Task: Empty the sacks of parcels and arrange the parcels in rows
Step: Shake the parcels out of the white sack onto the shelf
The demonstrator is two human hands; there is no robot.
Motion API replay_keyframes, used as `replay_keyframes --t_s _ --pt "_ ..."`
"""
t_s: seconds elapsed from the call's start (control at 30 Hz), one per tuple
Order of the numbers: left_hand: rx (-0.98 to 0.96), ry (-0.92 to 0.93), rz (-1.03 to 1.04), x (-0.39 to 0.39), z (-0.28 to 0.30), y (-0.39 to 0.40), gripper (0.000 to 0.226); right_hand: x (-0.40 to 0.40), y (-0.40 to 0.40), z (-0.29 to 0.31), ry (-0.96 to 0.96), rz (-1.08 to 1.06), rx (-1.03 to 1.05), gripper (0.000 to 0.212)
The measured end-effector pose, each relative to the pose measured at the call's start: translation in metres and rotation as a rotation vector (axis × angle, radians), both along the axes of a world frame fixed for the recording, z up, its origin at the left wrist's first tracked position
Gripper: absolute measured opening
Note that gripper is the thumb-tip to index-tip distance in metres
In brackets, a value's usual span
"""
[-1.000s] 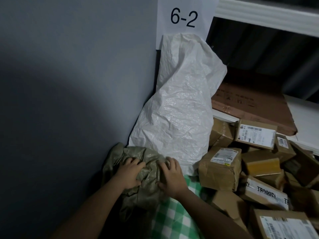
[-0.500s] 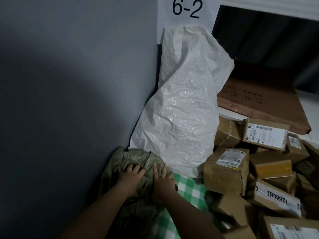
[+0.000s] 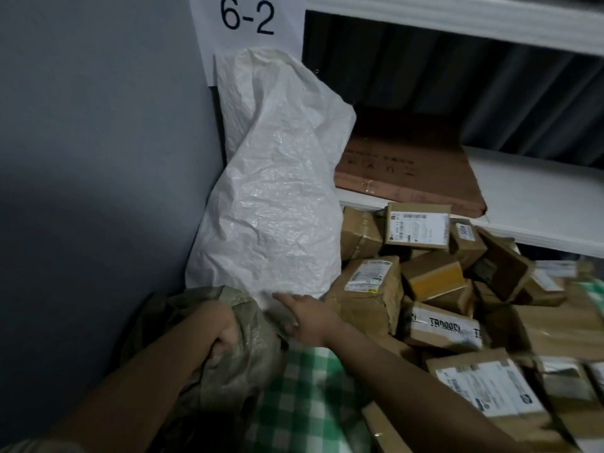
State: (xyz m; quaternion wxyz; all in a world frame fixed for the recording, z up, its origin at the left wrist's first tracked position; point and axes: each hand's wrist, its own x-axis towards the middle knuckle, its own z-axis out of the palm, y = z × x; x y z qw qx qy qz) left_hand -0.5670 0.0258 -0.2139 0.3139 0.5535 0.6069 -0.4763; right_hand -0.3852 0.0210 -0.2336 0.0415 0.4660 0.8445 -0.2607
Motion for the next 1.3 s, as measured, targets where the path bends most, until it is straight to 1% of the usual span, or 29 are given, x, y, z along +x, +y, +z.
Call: replay_keyframes --t_s 0.03,0.1,0.13,0.17,0.2,0.23,0.27,0.3,0.37,0.43,0.6,0.67,0.8,0.9,1.0,1.13,1.3 --pt "0.042 -0.021 0.013 0.010 0.007 0.001 0.047 0.010 0.001 0.008 0.006 -0.014 0.008 0.061" --pt "0.109 0.009 -0.022 0.022 0.010 0.004 0.043 0.028 0.004 0.019 0.033 -0.028 0.051 0.052" --pt "0.201 0.023 -0.006 0.018 0.000 0.008 0.043 0.031 0.006 0.020 0.044 -0.039 0.059 0.046" --pt "0.296 0.040 -0.038 0.022 -0.009 0.014 0.047 0.044 0.009 0.025 0.058 -0.055 0.067 0.042" --pt "0.369 0.082 -0.117 0.026 -0.022 0.023 0.053 0.052 0.011 0.027 0.081 -0.071 0.072 0.039" --pt "0.417 0.091 -0.139 0.038 -0.023 0.028 0.055 0.067 0.015 0.030 0.103 -0.091 0.080 0.037" --pt "0.467 0.094 -0.125 0.049 -0.016 0.028 0.050 0.080 0.019 0.030 0.125 -0.113 0.090 0.035" --pt "0.564 0.073 -0.085 0.065 -0.004 0.023 0.043 0.091 0.022 0.033 0.149 -0.139 0.089 0.033" --pt "0.700 0.034 -0.048 0.113 0.028 0.020 0.041 0.122 0.027 0.039 0.216 -0.163 0.091 0.028" --pt "0.755 0.042 -0.068 0.152 0.038 0.024 0.042 0.156 0.030 0.047 0.257 -0.179 0.087 0.026" --pt "0.930 -0.088 -0.047 0.224 0.049 0.033 0.029 0.231 0.038 0.056 0.304 -0.247 0.095 0.025" --pt "1.011 -0.094 -0.083 0.249 0.046 0.029 0.027 0.260 0.036 0.058 0.334 -0.280 0.090 0.025" --pt "1.048 -0.152 -0.060 0.280 0.036 0.022 0.030 0.299 0.035 0.058 0.384 -0.322 0.077 0.024" --pt "1.023 -0.191 -0.026 0.292 0.037 0.019 0.029 0.314 0.037 0.053 0.382 -0.351 0.059 0.023" --pt "1.033 -0.216 -0.064 0.293 0.032 0.016 0.031 0.320 0.038 0.050 0.407 -0.357 0.025 0.022" --pt "0.998 -0.273 -0.037 0.290 0.026 0.018 0.039 0.322 0.040 0.046 0.422 -0.375 -0.021 0.022" --pt "0.975 -0.282 -0.060 0.284 0.017 0.026 0.042 0.320 0.044 0.037 0.406 -0.427 -0.085 0.022"
